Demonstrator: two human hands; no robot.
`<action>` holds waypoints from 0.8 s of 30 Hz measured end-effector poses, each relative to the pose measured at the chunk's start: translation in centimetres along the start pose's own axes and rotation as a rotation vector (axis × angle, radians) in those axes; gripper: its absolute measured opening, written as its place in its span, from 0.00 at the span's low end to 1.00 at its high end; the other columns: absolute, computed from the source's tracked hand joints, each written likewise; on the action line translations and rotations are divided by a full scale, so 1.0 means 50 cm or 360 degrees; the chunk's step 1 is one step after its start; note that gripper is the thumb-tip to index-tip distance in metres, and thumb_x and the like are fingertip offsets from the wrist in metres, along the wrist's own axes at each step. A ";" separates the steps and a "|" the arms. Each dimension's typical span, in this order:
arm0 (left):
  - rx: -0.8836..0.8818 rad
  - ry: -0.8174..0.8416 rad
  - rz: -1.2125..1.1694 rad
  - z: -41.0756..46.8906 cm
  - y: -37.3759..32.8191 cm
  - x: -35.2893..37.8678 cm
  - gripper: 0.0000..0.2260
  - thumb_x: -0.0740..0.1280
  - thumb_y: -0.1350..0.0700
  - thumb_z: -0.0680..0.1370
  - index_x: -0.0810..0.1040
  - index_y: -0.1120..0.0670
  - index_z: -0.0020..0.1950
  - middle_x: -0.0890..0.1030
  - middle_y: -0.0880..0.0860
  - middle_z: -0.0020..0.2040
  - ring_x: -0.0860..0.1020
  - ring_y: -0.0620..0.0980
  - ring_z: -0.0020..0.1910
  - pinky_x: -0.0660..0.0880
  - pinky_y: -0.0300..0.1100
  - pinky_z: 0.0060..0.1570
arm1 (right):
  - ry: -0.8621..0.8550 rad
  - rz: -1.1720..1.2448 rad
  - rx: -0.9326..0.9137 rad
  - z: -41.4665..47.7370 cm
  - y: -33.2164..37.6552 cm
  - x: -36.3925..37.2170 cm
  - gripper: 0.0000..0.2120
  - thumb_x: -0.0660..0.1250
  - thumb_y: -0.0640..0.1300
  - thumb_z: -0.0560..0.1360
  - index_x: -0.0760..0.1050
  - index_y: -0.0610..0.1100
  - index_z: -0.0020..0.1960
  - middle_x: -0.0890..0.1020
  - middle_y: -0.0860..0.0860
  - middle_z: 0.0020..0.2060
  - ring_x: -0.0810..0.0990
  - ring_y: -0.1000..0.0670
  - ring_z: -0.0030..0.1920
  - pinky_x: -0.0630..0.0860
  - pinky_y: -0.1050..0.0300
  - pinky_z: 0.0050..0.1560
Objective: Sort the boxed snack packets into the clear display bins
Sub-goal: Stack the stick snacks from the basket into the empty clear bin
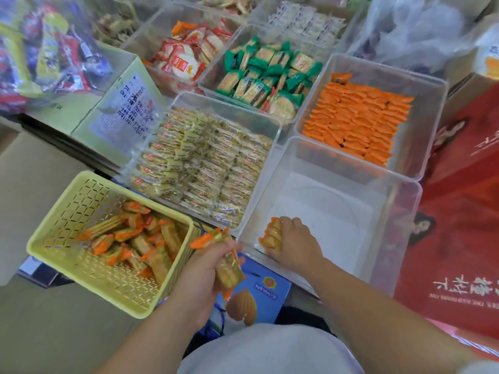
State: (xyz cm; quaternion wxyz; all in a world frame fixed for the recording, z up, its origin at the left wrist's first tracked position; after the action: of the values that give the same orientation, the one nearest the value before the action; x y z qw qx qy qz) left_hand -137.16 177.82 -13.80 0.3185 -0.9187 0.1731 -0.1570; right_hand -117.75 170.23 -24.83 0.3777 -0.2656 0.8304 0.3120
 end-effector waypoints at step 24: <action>-0.0009 0.0109 -0.0163 0.011 -0.024 -0.015 0.10 0.79 0.50 0.69 0.87 0.53 0.46 0.86 0.62 0.52 0.86 0.58 0.47 0.74 0.66 0.56 | 0.0427 0.0019 0.0147 -0.008 -0.010 -0.012 0.40 0.63 0.67 0.76 0.50 0.56 0.81 0.63 0.44 0.73 0.73 0.39 0.67 0.74 0.47 0.60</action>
State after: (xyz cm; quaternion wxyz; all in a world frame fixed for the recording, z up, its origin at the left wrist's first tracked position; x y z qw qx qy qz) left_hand -137.33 179.28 -13.58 0.3014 -0.9213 0.1370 -0.2040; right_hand -117.26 169.73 -24.28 0.2733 -0.2824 0.8883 0.2375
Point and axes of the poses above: each hand's wrist, its own z-axis towards the middle knuckle, its own x-axis out of the palm, y = z × x, the point moved 4 cm from there along z, towards the middle knuckle
